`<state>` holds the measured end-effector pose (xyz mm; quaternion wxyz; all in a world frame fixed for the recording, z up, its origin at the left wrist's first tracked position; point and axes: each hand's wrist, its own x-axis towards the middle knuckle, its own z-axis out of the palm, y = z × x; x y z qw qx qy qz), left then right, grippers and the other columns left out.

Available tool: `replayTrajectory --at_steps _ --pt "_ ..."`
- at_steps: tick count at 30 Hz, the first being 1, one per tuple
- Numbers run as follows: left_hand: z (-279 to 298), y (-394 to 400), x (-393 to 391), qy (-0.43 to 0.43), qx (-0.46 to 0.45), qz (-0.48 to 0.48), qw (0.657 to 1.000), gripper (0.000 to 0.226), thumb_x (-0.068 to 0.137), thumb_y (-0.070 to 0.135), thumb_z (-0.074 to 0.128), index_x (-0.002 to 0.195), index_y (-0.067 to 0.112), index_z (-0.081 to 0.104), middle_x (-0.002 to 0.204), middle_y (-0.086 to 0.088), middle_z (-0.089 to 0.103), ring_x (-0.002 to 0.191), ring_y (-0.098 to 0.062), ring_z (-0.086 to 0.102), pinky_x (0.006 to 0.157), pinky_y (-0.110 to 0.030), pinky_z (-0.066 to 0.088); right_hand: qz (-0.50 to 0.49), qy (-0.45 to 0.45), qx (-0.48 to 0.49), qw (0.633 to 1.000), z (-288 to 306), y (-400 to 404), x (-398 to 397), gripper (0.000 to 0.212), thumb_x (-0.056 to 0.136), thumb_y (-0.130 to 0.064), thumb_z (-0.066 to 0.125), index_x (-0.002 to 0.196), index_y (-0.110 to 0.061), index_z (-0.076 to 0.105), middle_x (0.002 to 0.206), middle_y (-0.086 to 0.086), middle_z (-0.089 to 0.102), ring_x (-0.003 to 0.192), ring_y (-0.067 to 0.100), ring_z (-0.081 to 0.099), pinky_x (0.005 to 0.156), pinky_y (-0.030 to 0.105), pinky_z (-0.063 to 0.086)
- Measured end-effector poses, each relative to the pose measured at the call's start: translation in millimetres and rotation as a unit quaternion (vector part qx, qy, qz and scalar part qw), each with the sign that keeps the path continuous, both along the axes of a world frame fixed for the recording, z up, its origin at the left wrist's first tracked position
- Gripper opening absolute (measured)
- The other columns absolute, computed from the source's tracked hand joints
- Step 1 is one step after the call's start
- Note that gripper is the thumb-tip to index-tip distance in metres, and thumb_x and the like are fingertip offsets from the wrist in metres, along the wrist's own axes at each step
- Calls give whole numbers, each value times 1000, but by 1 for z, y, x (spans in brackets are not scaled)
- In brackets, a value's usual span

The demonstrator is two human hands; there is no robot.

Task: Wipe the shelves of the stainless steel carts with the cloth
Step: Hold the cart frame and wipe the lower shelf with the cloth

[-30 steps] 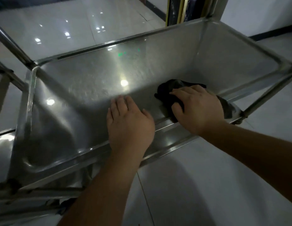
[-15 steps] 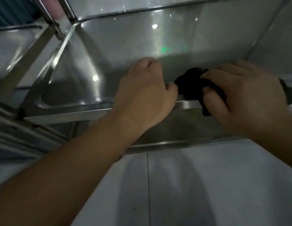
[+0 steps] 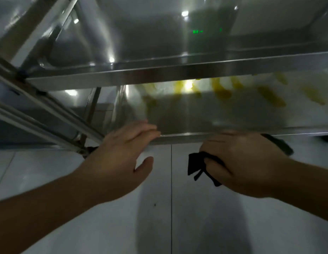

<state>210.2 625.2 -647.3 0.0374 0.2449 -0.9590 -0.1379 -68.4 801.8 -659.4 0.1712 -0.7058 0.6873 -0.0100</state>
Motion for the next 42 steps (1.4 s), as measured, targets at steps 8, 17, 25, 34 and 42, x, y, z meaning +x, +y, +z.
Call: replayTrajectory --at_steps 8,17,25,34,42 --pt "-64 -34 27 -113 30 75 990 52 101 39 62 148 19 53 150 -1 51 135 -24 49 115 -39 40 -80 -63 0 995 -56 -110 60 33 106 -44 32 88 -30 56 79 -6 59 67 12 54 56 32 41" --pt "-104 -53 72 -110 84 157 978 56 101 36 64 154 21 53 154 4 49 138 -17 47 109 -22 31 -105 -105 -68 987 -100 -199 117 37 108 -41 34 78 -25 48 72 0 55 63 20 54 53 32 33" --pt "-124 -87 102 -10 139 342 929 24 90 43 62 87 21 69 85 3 67 71 -13 60 64 -27 42 -181 -251 -155 938 -105 -280 163 37 106 -41 35 92 -21 63 79 -4 61 73 14 59 58 31 40" --pt "-133 -113 79 341 307 362 811 40 87 18 75 124 15 60 112 3 71 110 -13 70 98 -37 58 30 -112 -41 992 -147 -290 191 45 112 -26 32 152 -20 52 162 2 47 154 26 34 127 41 22" --pt "-140 -124 45 442 321 385 744 27 81 16 67 60 32 66 67 -3 64 71 -22 65 74 -38 55 -187 5 -61 980 -163 -191 77 62 104 -50 19 156 -30 46 167 -6 38 155 24 31 127 45 23"
